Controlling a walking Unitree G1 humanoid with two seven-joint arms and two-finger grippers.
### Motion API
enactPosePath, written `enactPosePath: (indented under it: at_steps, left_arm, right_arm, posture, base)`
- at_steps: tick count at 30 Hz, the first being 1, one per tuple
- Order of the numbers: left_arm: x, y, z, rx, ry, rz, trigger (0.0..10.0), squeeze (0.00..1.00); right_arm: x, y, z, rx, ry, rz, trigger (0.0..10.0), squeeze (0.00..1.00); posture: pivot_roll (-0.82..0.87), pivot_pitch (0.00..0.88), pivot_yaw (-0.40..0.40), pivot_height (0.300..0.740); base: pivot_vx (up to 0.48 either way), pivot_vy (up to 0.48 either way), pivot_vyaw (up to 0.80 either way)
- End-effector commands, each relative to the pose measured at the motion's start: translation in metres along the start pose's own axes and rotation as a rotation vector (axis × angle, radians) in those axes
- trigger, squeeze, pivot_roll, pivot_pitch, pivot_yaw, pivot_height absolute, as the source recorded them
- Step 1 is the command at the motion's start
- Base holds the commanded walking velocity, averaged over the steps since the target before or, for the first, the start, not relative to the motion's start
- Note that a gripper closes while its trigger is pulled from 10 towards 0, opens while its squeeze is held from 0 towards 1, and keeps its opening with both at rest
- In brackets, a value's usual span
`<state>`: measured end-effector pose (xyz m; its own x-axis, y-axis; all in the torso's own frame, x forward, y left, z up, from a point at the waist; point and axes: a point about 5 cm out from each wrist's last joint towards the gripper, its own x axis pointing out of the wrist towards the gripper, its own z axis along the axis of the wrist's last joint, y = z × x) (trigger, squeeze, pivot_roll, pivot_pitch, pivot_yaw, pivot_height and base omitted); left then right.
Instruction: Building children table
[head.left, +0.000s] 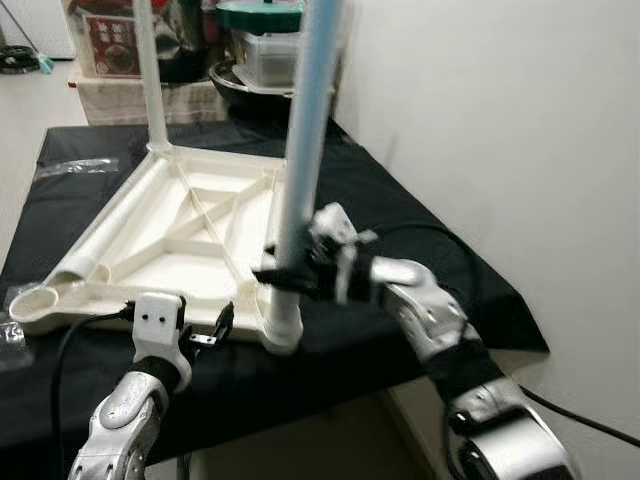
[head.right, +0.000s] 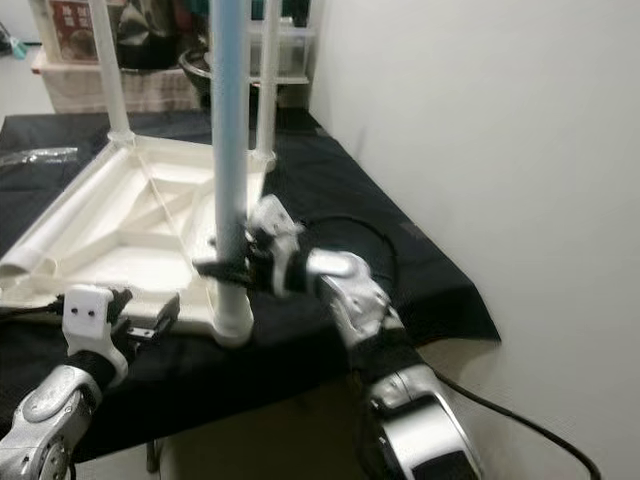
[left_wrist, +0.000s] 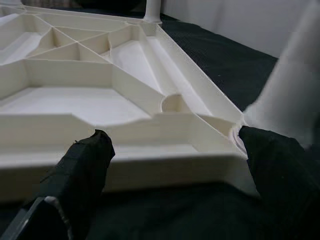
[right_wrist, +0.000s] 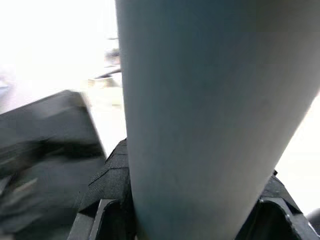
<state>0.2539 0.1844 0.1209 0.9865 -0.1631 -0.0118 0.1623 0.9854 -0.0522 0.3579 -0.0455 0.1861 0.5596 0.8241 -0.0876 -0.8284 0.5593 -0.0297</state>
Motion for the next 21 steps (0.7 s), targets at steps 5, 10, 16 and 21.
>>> enactPosePath:
  at_steps: [5,10,16,21]
  left_arm:
    - [-0.001,-0.001,0.000,-0.004,0.002,-0.004,10.0,0.00]
    - [-0.001,-0.001,-0.001,-0.006,0.006,-0.008,10.0,0.00]
    - [0.000,-0.003,-0.001,-0.007,0.008,-0.018,10.0,0.00]
    - [0.001,-0.002,0.001,-0.010,0.003,-0.022,10.0,0.00]
  right_arm:
    - [-0.047,-0.057,-0.053,0.163,0.178,-0.841,0.0,0.00]
    - [-0.054,-0.043,-0.055,0.253,0.127,-0.948,10.0,0.00]
    - [-0.022,-0.007,-0.005,0.264,-0.152,-0.519,10.0,1.00]
    - [-0.020,-0.008,0.038,0.165,-0.286,-0.178,10.0,0.00]
  posture:
    - [0.09,0.000,-0.134,0.740]
    - [0.08,0.000,-0.121,0.740]
    - [0.08,0.000,-0.118,0.740]
    - [0.07,0.000,-0.119,0.740]
  base:
    - [0.000,0.000,0.00]
    - [0.000,0.000,0.00]
    - [0.000,0.000,0.00]
    - [0.000,0.000,0.00]
